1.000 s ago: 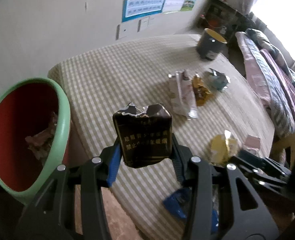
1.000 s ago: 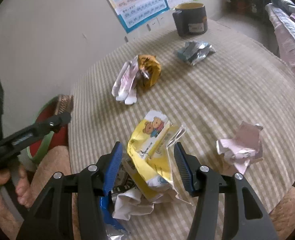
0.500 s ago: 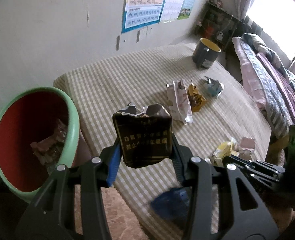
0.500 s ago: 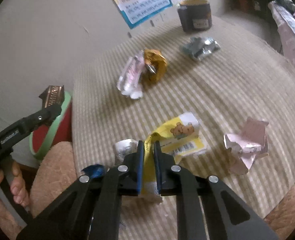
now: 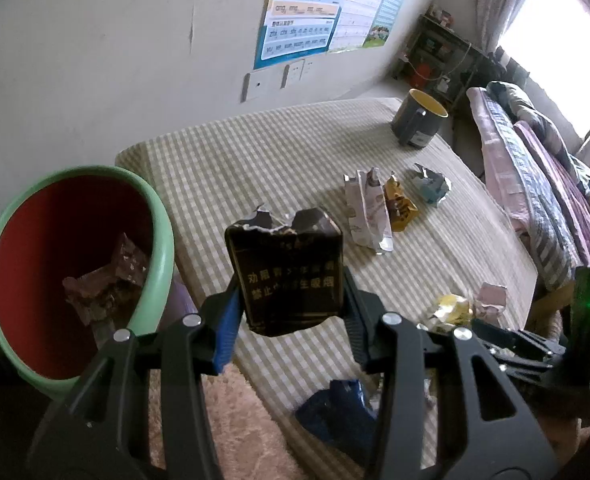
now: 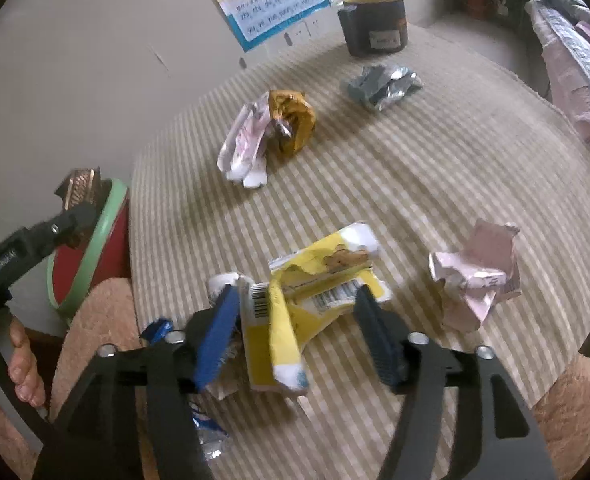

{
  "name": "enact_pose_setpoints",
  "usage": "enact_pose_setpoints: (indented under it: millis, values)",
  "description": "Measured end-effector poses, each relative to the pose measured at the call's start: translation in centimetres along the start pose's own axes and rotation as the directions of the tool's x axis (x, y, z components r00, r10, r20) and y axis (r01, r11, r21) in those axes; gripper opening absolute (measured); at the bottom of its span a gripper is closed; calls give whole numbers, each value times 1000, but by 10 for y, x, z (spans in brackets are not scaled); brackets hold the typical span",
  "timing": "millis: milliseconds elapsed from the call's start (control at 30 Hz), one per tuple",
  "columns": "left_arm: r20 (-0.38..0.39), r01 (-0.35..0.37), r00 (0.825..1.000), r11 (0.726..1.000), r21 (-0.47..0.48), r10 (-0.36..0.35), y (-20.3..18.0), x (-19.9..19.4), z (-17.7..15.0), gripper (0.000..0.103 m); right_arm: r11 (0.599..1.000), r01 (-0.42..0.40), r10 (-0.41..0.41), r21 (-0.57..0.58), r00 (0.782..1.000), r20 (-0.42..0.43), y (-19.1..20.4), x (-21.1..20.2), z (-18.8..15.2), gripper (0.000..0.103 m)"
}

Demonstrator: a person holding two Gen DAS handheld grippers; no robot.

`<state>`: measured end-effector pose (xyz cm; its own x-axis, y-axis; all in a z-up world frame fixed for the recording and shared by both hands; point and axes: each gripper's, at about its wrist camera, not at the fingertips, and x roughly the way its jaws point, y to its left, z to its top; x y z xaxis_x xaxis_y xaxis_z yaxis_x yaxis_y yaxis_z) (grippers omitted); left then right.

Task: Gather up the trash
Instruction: 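Grasp the yellow wrapper with the right gripper while the left gripper holds the black box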

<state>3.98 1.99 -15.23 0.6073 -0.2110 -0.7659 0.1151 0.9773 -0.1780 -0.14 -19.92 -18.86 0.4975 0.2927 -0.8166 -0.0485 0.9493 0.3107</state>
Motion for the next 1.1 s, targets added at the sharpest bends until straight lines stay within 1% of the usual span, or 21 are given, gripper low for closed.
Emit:
enact_pose_setpoints:
  millis: [100,167,233,267,300,333,400,567,767,1100]
  values:
    - [-5,4,1000,1000,2,-4,0,1,-1,43,1000,-4,4,26,1000,-9,-5,6,-2,65]
    - [-10,7,1000,1000,2,-7,-1,2,-2,43,998,-15,15,58,1000,-12,-12,6,-2,62]
    - [-9,7,1000,1000,1,-7,0,1,-2,43,997,-17,18,79,1000,-2,-17,3,-2,51]
    - [-10,7,1000,1000,1,-7,0,1,-2,43,996,-33,32,82,999,6,-18,1,-1,39]
    - [-9,7,1000,1000,0,-7,0,1,-2,43,995,-51,50,82,999,14,-17,-1,0,34]
    - [-8,6,1000,1000,0,-6,0,1,-2,43,996,-54,52,74,998,22,-14,-4,0,25]
    - [-8,7,1000,1000,2,-7,0,1,-2,43,998,-38,36,44,998,44,-7,-10,1,23]
    - [3,5,1000,1000,13,-5,-2,-3,1,43,998,-62,60,17,992,107,4,-30,6,23]
    - [16,-3,1000,1000,22,3,-2,-8,2,43,995,-95,97,-19,988,120,22,-41,11,24]
    - [64,-14,998,1000,20,13,8,-28,7,43,983,-121,143,-136,976,166,71,-61,18,24]
